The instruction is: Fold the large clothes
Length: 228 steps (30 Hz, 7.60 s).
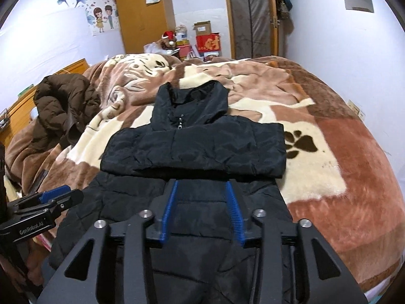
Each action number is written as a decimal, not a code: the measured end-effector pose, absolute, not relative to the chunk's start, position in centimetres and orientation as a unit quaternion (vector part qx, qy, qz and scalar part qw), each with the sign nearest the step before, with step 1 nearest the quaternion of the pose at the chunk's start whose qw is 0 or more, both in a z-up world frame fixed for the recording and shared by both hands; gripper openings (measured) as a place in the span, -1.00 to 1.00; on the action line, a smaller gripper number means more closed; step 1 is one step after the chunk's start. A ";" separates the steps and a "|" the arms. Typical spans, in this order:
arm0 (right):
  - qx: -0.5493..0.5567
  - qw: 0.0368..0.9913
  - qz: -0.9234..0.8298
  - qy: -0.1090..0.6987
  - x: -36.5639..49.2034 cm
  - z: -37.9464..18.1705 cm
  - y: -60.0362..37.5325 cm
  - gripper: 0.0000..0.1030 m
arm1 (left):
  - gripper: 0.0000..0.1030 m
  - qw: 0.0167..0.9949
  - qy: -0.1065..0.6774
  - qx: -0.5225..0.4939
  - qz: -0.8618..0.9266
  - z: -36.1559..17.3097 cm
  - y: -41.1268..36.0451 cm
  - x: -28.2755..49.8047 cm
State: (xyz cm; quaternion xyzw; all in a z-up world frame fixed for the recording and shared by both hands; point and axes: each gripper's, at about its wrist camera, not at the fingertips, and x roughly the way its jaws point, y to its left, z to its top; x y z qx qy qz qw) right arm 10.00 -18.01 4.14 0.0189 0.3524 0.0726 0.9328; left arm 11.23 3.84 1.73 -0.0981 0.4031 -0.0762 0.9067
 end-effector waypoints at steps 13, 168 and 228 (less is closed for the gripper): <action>0.018 0.917 0.095 0.388 19.3 3.3 -19.6 -0.19 | 0.07 0.905 0.412 -0.088 -0.067 2.0 5.3 20.7; 0.030 0.878 0.168 0.448 32.3 -9.1 -16.2 -0.35 | -0.36 0.901 0.415 -0.060 -0.112 -10.1 4.3 33.4; 0.017 0.894 0.140 0.426 13.3 -4.0 -18.7 -0.34 | -0.36 0.907 0.415 -0.015 -0.073 -4.1 2.0 14.5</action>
